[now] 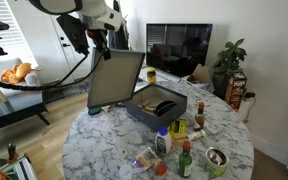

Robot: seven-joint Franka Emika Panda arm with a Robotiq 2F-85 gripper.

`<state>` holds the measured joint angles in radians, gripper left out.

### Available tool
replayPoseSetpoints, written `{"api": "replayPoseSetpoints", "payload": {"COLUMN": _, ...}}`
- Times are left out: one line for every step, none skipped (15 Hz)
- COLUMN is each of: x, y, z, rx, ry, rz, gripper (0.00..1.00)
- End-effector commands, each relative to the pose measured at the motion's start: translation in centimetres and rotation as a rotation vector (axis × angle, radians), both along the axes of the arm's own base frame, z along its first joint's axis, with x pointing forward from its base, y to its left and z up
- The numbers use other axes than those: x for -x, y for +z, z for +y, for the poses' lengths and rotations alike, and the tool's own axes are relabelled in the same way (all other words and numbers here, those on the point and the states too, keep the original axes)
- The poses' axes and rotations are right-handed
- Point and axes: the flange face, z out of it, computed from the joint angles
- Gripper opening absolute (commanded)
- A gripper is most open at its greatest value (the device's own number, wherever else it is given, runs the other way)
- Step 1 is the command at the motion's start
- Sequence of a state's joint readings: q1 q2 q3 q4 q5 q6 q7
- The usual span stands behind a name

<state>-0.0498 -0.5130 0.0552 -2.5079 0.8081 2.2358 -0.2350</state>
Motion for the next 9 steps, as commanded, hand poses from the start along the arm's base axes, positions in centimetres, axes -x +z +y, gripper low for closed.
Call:
{"api": "replayPoseSetpoints", "payload": {"x": 2.9, "y": 1.4, "z": -0.5, "rx": 0.042, "ry": -0.035, "rz": -0.011, "gripper": 0.00}}
{"api": "replayPoseSetpoints", "payload": {"x": 3.2, "y": 1.8, "z": -0.7, "rx": 0.045, "ry": -0.042, "rz": -0.016, "gripper": 0.00}}
{"api": "replayPoseSetpoints", "payload": {"x": 3.7, "y": 2.3, "z": -0.8, "rx": 0.045, "ry": -0.049, "rz": -0.026, "gripper": 0.00}}
{"api": "replayPoseSetpoints", "payload": {"x": 4.3, "y": 2.8, "z": -0.8, "rx": 0.047, "ry": -0.048, "rz": -0.031, "gripper": 0.00}}
{"api": "replayPoseSetpoints", "payload": {"x": 4.8, "y": 3.3, "z": -0.8, "rx": 0.048, "ry": -0.044, "rz": -0.038, "gripper": 0.00}}
{"api": "replayPoseSetpoints", "payload": {"x": 5.3, "y": 3.6, "z": -0.7, "rx": 0.042, "ry": -0.026, "rz": -0.031, "gripper": 0.00}}
{"api": "replayPoseSetpoints", "payload": {"x": 5.6, "y": 3.9, "z": -0.8, "rx": 0.053, "ry": -0.029, "rz": -0.028, "gripper": 0.00}}
{"api": "replayPoseSetpoints", "payload": {"x": 5.9, "y": 4.0, "z": -0.8, "rx": 0.057, "ry": -0.026, "rz": -0.018, "gripper": 0.00}}
{"api": "replayPoseSetpoints", "payload": {"x": 6.1, "y": 4.1, "z": -0.8, "rx": 0.065, "ry": -0.024, "rz": 0.000, "gripper": 0.00}}
